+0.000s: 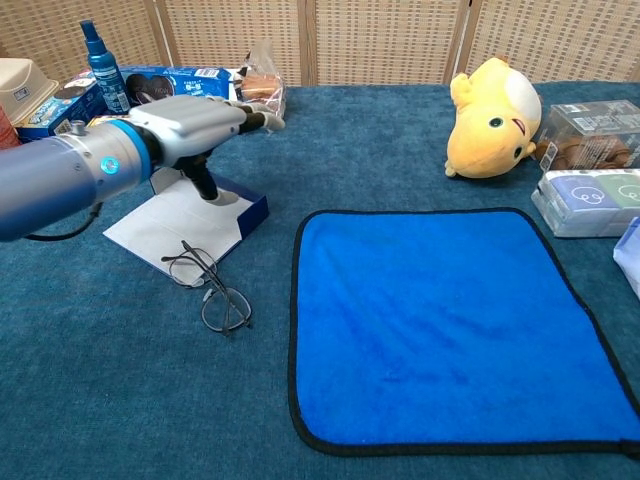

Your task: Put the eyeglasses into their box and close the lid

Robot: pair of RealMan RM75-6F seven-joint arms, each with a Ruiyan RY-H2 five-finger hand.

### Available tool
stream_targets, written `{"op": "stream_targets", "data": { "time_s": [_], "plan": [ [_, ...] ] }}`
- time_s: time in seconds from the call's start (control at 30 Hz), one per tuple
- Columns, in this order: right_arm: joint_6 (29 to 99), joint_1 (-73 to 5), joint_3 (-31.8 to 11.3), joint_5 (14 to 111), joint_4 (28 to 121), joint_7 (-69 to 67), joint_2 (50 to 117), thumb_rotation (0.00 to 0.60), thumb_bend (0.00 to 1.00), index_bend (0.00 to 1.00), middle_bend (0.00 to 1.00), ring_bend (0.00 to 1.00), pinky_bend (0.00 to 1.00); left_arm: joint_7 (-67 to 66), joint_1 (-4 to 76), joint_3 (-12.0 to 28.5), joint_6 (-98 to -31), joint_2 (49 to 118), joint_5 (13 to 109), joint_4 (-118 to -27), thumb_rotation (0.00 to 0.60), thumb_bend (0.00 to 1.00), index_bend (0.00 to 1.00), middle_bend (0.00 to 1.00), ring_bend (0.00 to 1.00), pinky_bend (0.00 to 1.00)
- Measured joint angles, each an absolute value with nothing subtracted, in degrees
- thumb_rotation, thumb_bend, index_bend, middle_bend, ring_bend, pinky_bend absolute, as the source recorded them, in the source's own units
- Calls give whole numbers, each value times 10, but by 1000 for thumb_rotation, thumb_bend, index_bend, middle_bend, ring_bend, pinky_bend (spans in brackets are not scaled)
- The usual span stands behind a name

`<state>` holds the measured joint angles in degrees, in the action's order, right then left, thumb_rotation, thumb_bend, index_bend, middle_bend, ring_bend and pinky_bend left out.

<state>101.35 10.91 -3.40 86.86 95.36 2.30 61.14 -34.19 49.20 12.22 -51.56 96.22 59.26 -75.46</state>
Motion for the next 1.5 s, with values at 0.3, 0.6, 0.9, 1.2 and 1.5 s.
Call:
{"op": "stream_targets", "data": {
  "time_s": [0.3,0.6,0.9,1.2,1.5],
  "plan": [
    [999,98,-36,874,957,35,618,598,281,154,157,50,107,-307,449,83,-548,875,640,-861,600,273,120,0,0,0],
    [995,94,-37,878,965,47,622,597,282,153,157,50,107,-260,417,15,-547,800,727,-960,600,272,237,0,0,0],
    [997,95,-36,880,964,47,620,596,282,153,157,50,107,-262,408,-17,-530,799,747,-973,600,272,291,0,0,0],
    [997,94,-36,885,964,46,620,599,282,153,157,50,107,-288,406,-23,-527,821,744,-957,600,272,320,0,0,0],
    [1001,99,-36,882,962,41,618,598,282,153,157,50,107,-314,410,-13,-529,850,734,-933,600,272,324,0,0,0]
  ]
}}
